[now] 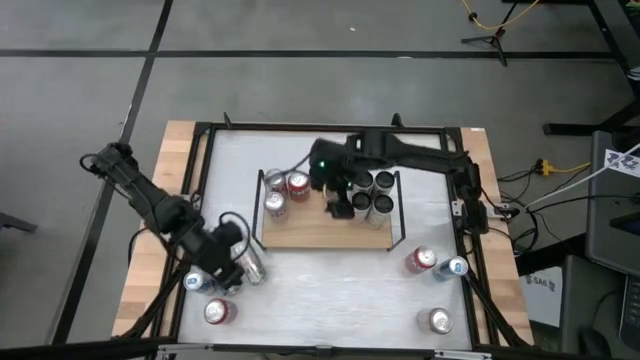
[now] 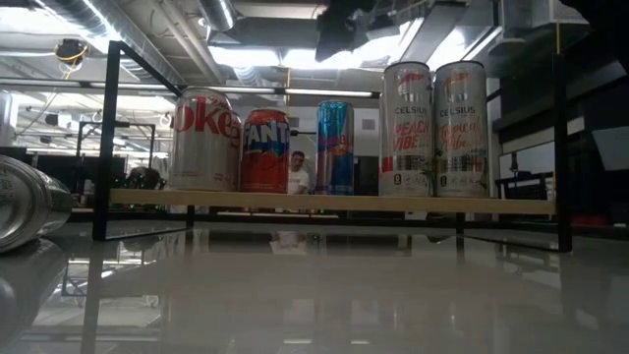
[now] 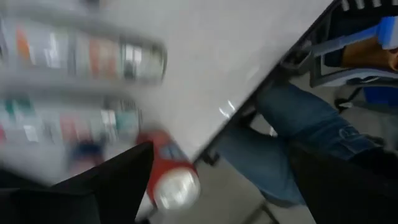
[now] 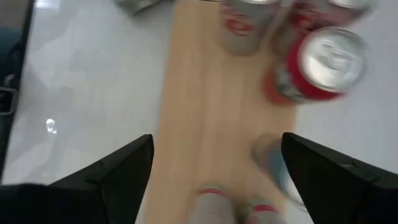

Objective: Place canned beverage on shelf
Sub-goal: Put the left red soda can on the shelf aligned with the other red soda can

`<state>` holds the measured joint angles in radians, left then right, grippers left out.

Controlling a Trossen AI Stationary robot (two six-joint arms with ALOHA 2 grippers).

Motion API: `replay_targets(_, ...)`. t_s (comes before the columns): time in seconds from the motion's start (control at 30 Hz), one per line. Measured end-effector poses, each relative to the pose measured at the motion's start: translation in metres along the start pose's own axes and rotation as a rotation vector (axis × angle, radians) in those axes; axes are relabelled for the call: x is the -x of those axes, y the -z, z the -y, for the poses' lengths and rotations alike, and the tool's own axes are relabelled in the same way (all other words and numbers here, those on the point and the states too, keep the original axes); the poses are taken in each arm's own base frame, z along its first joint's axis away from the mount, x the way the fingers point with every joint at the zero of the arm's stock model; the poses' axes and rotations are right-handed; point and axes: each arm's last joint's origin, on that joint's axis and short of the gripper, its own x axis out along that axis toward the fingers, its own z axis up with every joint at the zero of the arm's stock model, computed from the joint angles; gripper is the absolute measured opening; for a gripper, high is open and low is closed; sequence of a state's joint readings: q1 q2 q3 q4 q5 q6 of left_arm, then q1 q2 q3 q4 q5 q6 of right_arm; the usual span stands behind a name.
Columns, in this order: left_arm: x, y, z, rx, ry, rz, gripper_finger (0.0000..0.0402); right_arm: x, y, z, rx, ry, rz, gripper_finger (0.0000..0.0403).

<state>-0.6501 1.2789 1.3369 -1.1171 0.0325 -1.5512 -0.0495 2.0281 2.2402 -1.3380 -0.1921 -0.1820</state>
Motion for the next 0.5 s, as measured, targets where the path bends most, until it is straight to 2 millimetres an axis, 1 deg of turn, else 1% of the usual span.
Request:
replay_targets(0.13, -0.001, 0.023, 0.0, 0.134, -0.015, -0.09, 0.0362, -0.005, -0.004, -0.031, 0.061, -0.02, -0.009, 0.0347)
replay_targets(0.23, -0.006, 0.039, 0.0, 0.2, -0.05, -0.137, 0.0362, -0.009, -0.006, -0.056, 0.083, 0.008, -0.021, 0.0347)
replay_targets(0.4, -0.026, 0.063, 0.003, 0.266, -0.152, -0.206, 0.0362, -0.013, -0.006, -0.095, 0.124, 0.031, -0.029, 0.0347)
replay_targets(0.5, -0.039, 0.074, 0.004, 0.262, -0.213, -0.228, 0.0362, -0.015, -0.006, -0.114, 0.128, 0.032, -0.023, 0.0347)
